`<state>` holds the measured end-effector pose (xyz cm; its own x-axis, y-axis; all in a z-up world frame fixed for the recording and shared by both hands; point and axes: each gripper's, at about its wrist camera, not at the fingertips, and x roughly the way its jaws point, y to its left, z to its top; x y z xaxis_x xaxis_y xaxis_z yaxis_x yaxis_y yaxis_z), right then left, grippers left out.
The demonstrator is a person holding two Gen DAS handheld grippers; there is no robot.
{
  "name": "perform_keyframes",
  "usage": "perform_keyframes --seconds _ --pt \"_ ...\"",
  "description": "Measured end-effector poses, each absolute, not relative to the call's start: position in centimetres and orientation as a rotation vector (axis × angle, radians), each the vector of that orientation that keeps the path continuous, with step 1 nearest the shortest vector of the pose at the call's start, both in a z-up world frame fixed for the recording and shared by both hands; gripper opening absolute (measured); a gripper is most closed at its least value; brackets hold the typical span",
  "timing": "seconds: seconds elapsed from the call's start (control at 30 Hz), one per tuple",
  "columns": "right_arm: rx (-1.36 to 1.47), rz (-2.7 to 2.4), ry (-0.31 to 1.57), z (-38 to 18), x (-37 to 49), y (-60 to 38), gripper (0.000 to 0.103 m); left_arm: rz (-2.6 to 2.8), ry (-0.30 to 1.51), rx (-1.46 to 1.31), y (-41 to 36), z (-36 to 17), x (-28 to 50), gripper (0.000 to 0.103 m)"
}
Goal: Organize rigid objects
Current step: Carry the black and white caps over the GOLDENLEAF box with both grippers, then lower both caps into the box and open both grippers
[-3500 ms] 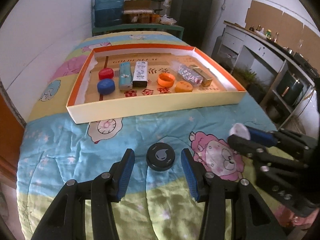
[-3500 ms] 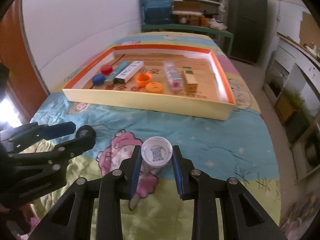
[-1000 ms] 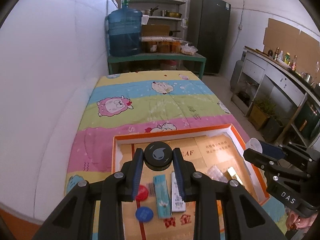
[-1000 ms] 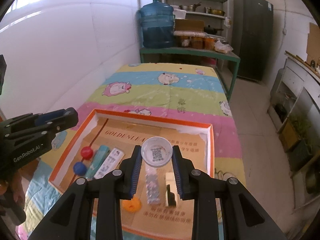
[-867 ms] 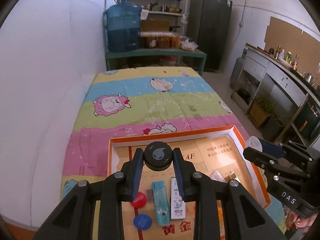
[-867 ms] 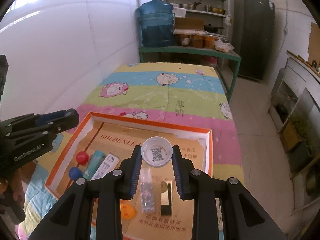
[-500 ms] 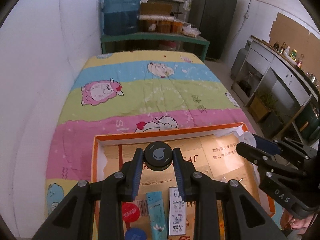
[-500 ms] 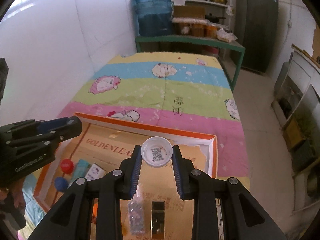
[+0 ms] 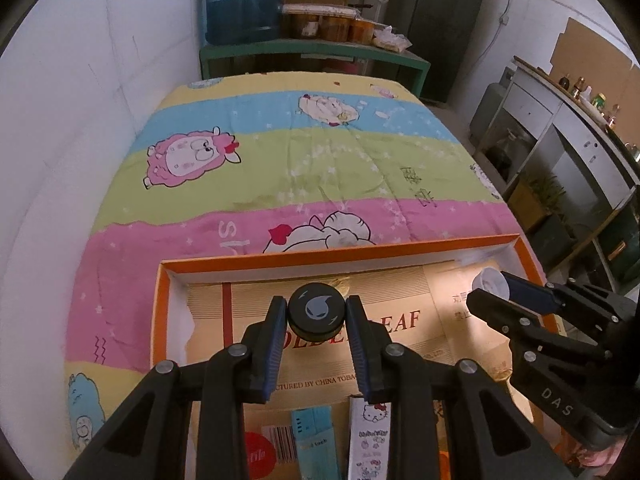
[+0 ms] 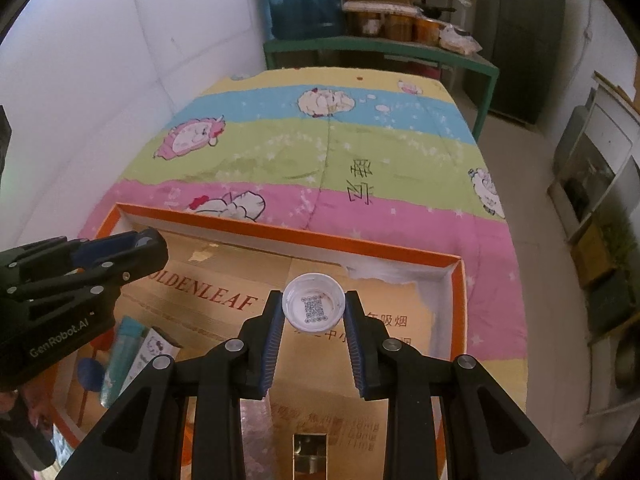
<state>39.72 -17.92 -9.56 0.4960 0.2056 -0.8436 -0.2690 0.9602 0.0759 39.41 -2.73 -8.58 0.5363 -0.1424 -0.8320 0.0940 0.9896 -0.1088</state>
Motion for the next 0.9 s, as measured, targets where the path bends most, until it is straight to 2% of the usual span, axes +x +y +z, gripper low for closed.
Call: perform_keyframes --seconds 0.9 --pt "-0.093 0.277 1.068 -11.7 40.8 -17.6 0.031 -0.150 1.047 -0.010 -3.4 -10.9 40.0 0.031"
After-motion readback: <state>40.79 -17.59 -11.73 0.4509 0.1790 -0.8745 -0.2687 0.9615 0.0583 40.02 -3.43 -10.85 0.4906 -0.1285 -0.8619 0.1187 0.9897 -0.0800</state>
